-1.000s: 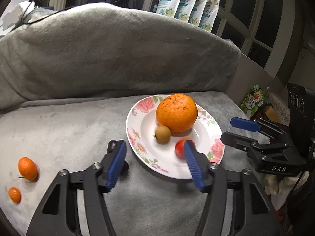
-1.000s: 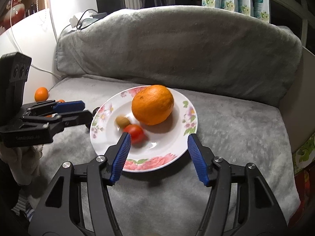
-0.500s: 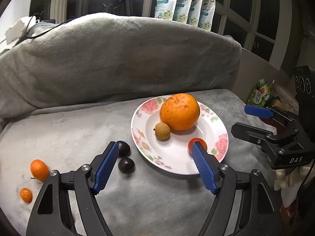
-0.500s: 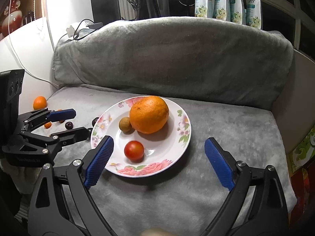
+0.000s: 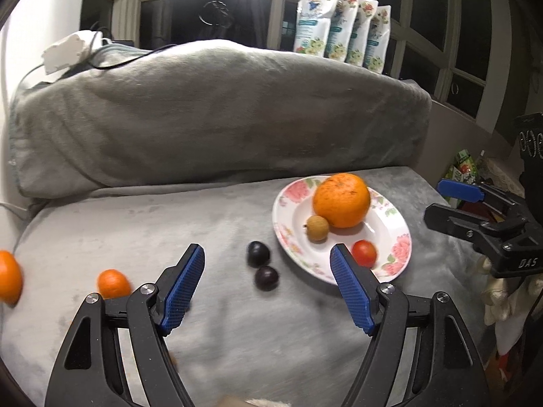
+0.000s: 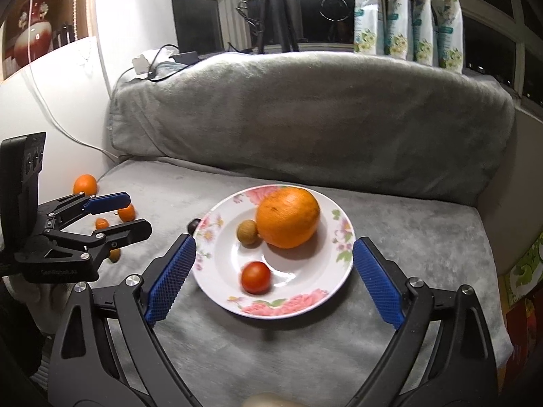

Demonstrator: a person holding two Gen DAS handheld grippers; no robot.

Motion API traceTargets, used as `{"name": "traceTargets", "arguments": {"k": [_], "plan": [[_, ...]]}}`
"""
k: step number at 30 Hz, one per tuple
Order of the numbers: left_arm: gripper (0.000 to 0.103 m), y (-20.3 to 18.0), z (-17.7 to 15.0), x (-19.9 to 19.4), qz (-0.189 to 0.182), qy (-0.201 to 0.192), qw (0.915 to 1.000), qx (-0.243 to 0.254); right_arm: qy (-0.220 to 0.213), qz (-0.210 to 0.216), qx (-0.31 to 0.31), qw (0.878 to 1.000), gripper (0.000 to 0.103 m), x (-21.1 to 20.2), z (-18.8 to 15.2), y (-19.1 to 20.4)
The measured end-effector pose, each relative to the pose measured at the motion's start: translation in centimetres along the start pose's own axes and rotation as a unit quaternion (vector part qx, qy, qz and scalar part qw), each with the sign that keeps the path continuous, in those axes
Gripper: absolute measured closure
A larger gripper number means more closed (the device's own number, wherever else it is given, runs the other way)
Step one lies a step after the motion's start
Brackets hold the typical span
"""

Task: Organize fruits
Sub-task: 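Move the right gripper to the dark plum while the left gripper approaches a small orange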

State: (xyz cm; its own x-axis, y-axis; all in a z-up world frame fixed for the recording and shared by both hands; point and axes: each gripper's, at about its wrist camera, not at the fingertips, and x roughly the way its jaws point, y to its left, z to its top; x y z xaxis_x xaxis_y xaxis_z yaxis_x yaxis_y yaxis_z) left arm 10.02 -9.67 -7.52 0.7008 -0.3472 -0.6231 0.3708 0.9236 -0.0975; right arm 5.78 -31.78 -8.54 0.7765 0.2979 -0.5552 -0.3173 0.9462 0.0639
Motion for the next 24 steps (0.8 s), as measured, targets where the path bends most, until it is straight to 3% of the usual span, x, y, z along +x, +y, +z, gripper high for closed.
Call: {"name": "traceTargets", "arguments": {"k": [24], "plan": [[0.027, 10.9, -2.8, -2.3, 0.066, -0.002, 0.9937, -0.090, 0.004, 0.081, -0.072, 0.994, 0.007, 3.0, 1.6, 9.4]]}}
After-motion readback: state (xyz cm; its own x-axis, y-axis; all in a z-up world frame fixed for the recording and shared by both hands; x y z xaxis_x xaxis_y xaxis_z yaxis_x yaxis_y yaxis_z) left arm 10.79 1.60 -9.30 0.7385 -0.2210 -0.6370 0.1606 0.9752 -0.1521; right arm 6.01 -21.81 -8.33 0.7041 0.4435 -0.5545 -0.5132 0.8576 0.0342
